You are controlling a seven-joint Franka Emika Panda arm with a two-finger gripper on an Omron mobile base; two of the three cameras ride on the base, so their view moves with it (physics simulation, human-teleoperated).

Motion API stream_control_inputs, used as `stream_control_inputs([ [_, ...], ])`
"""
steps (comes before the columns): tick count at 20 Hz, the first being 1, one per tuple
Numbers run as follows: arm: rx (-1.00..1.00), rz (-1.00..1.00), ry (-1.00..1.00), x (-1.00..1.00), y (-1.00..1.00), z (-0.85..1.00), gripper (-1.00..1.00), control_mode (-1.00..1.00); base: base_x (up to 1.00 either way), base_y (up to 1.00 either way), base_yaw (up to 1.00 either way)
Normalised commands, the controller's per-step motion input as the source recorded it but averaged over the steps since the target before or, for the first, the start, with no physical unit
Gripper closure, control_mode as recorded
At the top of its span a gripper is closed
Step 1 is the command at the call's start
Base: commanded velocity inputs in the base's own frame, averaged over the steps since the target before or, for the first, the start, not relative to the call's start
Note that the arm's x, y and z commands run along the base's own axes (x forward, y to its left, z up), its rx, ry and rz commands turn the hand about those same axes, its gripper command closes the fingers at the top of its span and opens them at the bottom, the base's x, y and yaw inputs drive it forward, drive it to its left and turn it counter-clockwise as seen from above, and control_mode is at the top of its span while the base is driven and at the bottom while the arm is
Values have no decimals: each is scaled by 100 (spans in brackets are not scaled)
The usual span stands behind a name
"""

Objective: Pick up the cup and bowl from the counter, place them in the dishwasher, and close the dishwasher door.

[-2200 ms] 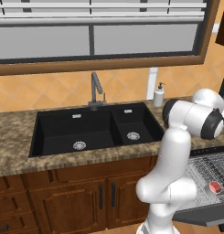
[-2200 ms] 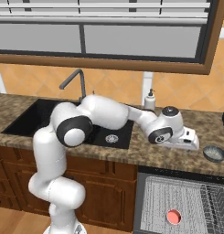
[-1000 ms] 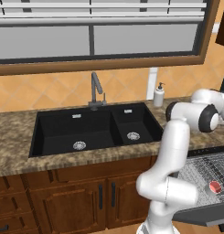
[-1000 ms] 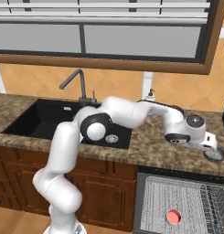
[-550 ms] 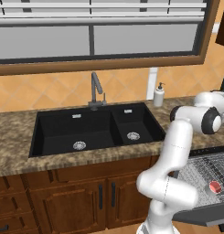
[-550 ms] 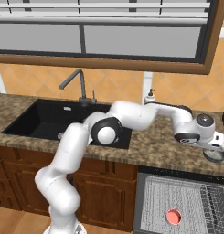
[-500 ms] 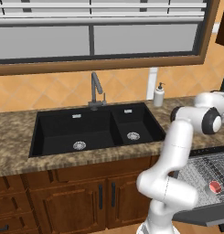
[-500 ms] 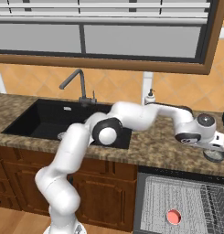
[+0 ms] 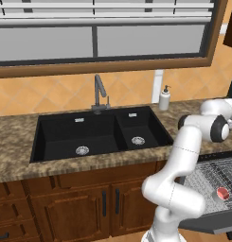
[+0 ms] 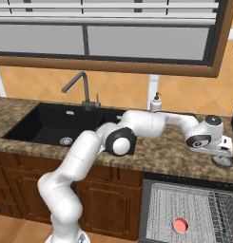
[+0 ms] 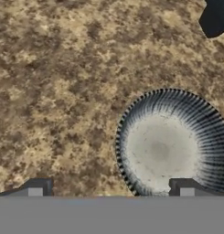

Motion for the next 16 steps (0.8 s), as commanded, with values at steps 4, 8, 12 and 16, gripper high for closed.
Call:
stream_control_inputs([
  [4, 0, 0, 3, 25, -4, -12, -100, -100, 0, 0, 0],
  [8, 0, 0, 4, 16, -31, -1, -100, -100, 0, 0, 0],
  [12, 0, 0, 2, 0, -27, 0, -100, -100, 0, 0, 0],
  [16, 1, 0, 0, 0, -9, 0, -100, -100, 0, 0, 0],
])
